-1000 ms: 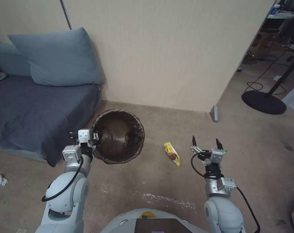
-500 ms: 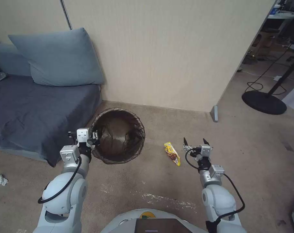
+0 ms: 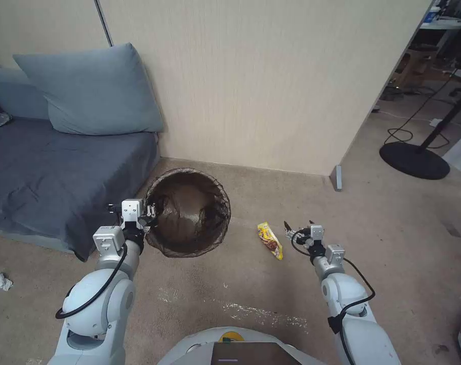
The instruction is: Pick up the trash bin, then pick up the garbage from the floor and place it into the trash bin.
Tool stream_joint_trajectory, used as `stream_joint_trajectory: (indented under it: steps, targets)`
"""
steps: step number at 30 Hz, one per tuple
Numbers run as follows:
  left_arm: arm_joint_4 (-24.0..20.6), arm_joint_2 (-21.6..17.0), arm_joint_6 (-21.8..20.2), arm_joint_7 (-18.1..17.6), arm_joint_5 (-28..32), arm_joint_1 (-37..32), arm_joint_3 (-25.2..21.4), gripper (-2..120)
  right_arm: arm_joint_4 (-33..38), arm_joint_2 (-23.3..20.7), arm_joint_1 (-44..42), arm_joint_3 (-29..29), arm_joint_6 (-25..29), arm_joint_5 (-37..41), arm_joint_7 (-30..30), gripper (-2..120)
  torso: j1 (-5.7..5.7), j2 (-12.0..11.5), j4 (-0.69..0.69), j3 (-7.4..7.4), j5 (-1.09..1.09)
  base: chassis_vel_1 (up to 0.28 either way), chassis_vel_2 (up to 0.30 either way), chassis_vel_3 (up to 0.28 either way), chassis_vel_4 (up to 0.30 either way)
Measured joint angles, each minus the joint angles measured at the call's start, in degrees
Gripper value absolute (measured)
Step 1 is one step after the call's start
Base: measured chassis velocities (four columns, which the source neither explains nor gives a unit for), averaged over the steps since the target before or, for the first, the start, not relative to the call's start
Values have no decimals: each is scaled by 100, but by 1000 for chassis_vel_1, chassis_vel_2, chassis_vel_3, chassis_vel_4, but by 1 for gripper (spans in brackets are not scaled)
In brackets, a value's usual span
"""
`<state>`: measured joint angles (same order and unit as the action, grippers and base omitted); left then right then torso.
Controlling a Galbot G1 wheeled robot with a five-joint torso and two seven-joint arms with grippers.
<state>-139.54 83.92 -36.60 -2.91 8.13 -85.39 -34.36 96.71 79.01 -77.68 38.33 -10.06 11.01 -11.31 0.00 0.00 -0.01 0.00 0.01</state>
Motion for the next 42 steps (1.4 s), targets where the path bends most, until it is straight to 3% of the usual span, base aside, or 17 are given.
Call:
stream_joint_trajectory:
  steps: [17, 26, 42]
  targets:
    - [-37, 4, -7, 9, 12, 22, 28, 3, -2079, 7, 1069, -323, 435, -819, -98, 100, 0, 0, 1, 0, -1, 0, 0, 0, 0]
    - [9, 6, -7, 9, 0, 22, 35, 3, -2738, 190, 1523, -601, 507, -1119, -119, 100, 0, 0, 1, 0, -2, 0, 0, 0, 0]
    - [104, 10, -16, 13, -11, 75, 8, 3, -3995, 486, 1995, -583, 782, -1746, -104, 100, 0, 0, 1, 0, -1, 0, 0, 0, 0]
